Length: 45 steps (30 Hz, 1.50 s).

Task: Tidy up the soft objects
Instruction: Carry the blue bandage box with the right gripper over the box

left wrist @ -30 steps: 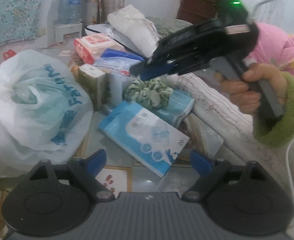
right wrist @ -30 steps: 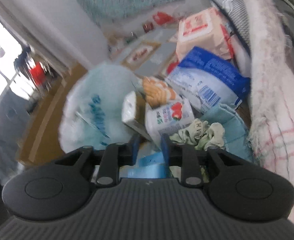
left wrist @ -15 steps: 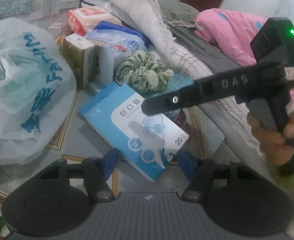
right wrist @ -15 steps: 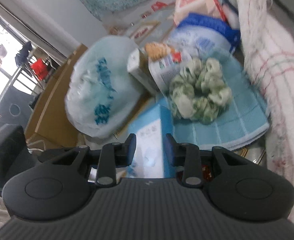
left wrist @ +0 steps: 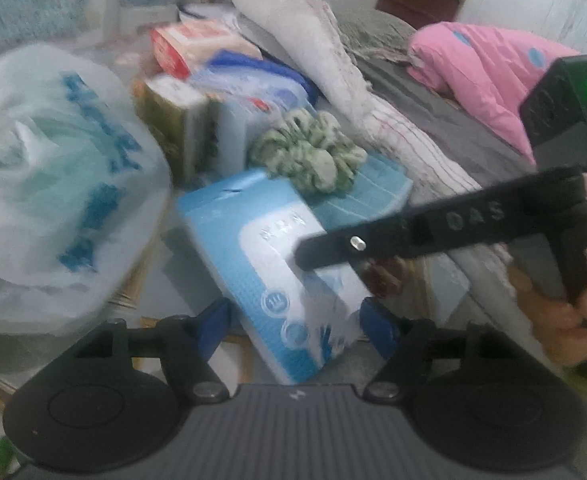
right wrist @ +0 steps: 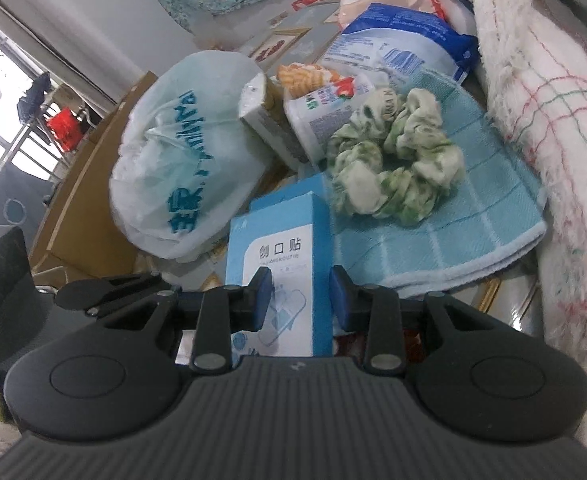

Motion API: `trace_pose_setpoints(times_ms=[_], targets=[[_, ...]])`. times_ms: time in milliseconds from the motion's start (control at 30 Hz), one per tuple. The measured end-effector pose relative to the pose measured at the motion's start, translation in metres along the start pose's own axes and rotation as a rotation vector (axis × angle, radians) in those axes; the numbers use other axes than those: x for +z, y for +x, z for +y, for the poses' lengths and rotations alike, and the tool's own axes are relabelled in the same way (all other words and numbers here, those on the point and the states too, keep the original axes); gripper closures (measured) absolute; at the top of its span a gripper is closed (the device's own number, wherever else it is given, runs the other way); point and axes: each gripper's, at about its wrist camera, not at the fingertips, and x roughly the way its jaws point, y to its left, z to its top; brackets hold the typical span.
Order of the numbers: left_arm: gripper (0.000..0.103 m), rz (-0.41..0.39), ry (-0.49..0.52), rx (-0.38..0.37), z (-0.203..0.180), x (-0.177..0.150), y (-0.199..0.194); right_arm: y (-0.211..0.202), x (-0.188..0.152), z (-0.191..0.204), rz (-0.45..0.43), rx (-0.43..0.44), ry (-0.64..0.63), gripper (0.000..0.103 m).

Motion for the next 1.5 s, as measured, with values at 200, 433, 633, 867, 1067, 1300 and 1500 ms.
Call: trace_pose_setpoints(times_ms=[200, 433, 633, 867, 1067, 1300, 1500], targets=[[0.033, -0.058, -0.011, 0.033, 0.001, 0.001, -0.022, -0.013, -0.003, 0.017, -0.030, 0.035, -0.008, 0.071], [0.033, -0.201, -0.015, 0.108, 0.005, 0.008, -0.075, -0.031, 0.012, 0.060, -0.090, 0.075, -0.084, 0.071], [0.033, -0.341, -0.053, 0.230, 0.028, 0.020, -0.130, -0.030, 0.045, 0.118, -0.123, 0.153, -0.207, 0.071], [0.033, -0.443, -0.185, 0.376, 0.083, 0.028, -0.184, 0.003, 0.093, 0.201, -0.125, 0.274, -0.356, 0.071], [0.033, -0.427, -0.293, 0.519, 0.142, 0.030, -0.214, 0.061, 0.130, 0.267, -0.057, 0.350, -0.424, 0.071], [0.033, -0.326, -0.447, 0.540, 0.220, 0.027, -0.225, 0.138, 0.150, 0.323, 0.043, 0.388, -0.435, 0.070], [0.033, -0.182, -0.578, 0.400, 0.281, 0.019, -0.202, 0.187, 0.148, 0.325, 0.139, 0.347, -0.401, 0.070]])
